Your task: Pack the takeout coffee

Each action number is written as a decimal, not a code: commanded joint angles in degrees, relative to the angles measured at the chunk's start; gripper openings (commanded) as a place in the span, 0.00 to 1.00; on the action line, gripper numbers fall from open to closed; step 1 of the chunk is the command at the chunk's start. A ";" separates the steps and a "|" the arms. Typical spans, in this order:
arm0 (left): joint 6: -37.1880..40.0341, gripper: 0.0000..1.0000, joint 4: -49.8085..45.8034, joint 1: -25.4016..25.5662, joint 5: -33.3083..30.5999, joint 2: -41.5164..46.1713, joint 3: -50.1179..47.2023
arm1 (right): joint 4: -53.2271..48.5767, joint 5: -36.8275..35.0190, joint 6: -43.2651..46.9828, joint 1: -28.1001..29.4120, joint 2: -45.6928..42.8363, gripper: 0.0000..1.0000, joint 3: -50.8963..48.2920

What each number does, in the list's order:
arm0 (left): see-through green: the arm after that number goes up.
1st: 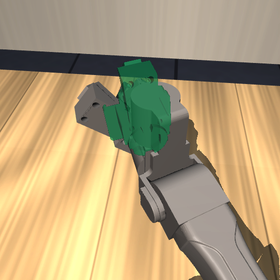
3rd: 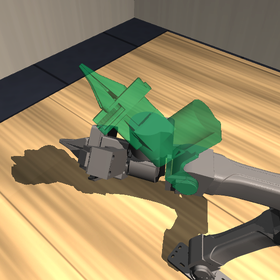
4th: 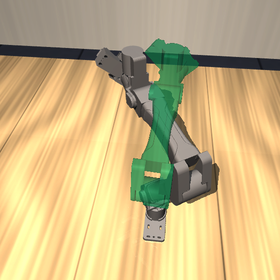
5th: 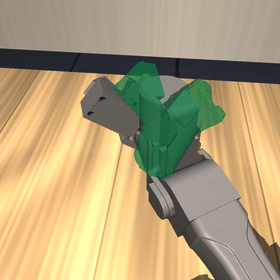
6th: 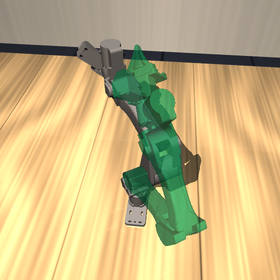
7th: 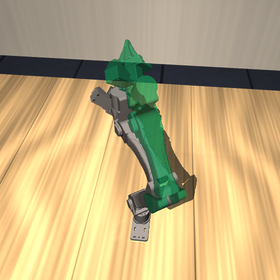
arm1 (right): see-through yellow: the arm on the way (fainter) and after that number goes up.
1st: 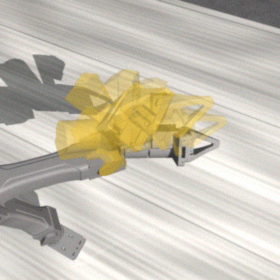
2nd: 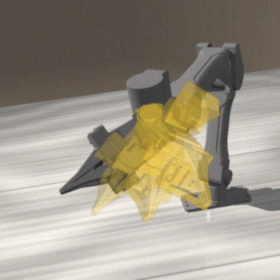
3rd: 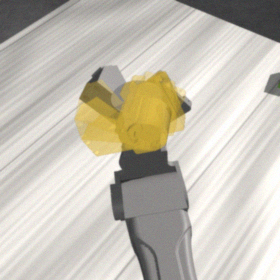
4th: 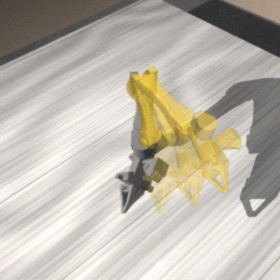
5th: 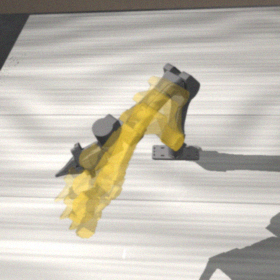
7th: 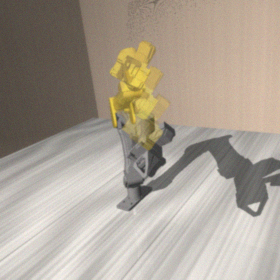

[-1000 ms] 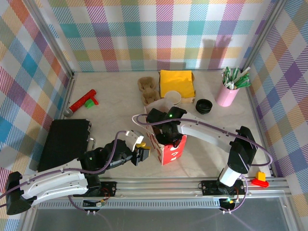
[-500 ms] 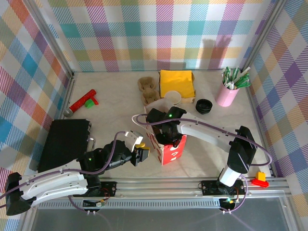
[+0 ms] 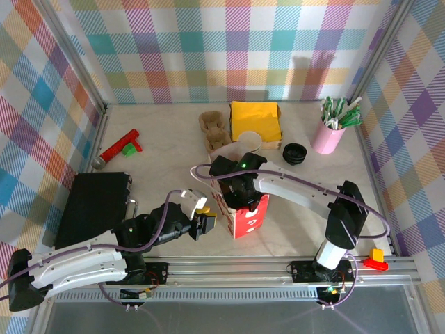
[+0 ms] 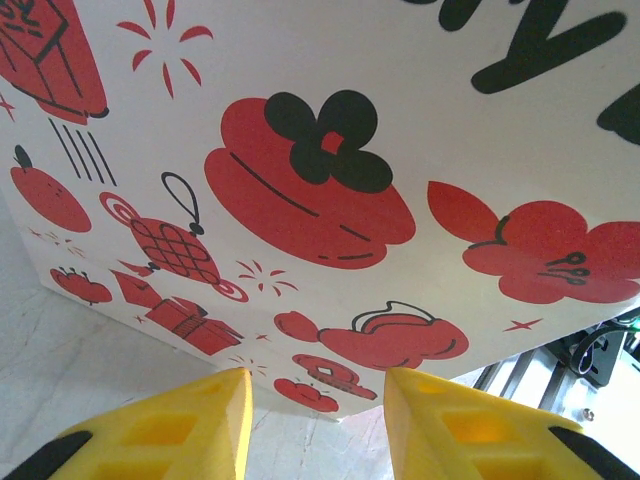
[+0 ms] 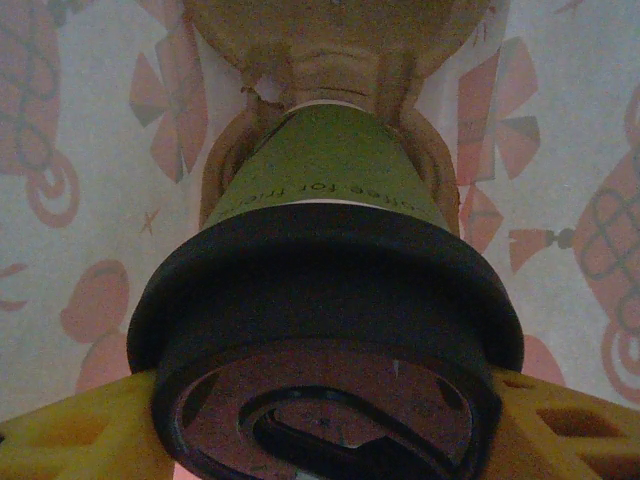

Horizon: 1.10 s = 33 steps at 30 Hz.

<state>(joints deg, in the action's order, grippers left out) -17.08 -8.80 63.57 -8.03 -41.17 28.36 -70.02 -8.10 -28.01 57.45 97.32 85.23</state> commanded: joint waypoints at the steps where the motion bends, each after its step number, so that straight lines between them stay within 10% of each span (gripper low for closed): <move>1: -0.23 0.39 1.19 -0.55 0.42 -0.39 0.25 | 0.39 0.08 -0.37 -0.23 2.71 0.48 -0.24; 33: -1.32 0.39 6.52 -0.64 0.01 -4.47 -3.66 | -12.14 -3.86 0.50 -0.21 1.07 0.48 19.35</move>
<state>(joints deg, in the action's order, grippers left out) -17.30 -5.17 63.57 -8.03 -45.21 26.41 -80.14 -11.33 -27.79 57.41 97.65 102.17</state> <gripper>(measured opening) 0.391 0.655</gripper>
